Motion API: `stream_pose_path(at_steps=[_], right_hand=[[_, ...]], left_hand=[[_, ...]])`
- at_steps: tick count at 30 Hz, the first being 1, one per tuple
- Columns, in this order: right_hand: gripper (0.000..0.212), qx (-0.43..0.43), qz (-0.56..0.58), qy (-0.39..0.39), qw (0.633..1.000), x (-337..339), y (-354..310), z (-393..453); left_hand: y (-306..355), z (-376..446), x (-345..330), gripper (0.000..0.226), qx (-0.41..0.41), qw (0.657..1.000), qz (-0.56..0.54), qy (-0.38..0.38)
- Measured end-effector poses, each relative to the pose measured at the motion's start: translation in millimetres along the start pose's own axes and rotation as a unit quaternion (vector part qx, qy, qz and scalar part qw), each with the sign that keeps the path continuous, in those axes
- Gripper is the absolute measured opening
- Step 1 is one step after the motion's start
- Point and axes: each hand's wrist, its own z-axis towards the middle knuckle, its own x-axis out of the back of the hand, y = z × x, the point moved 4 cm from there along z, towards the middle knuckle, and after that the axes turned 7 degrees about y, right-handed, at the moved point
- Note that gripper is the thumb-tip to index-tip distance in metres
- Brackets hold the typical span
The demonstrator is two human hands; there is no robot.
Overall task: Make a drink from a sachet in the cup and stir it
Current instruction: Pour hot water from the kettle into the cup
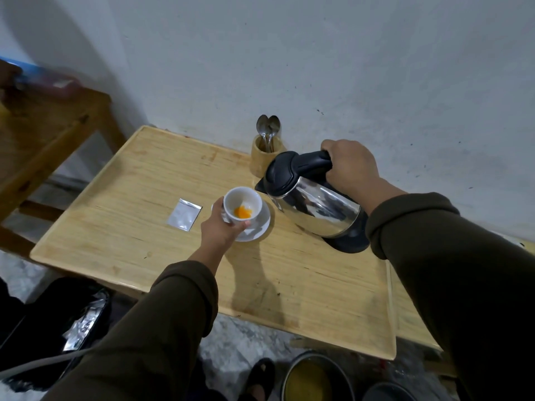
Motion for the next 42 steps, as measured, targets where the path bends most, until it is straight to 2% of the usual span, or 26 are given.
stream_pose_path(at_steps=[19, 42], right_hand=[[0.025, 0.088, -0.12, -0.019, 0.989, 3.8, -33.9, 6.9], [0.023, 0.101, -0.127, -0.01, 0.987, 5.9, -41.6, 8.9]], left_hand=[[1.3, -1.8, -1.5, 0.083, 0.014, 1.0, 0.004, -0.002], [2.8, -1.8, -2.8, 0.084, 0.017, 1.0, 0.014, 0.0]])
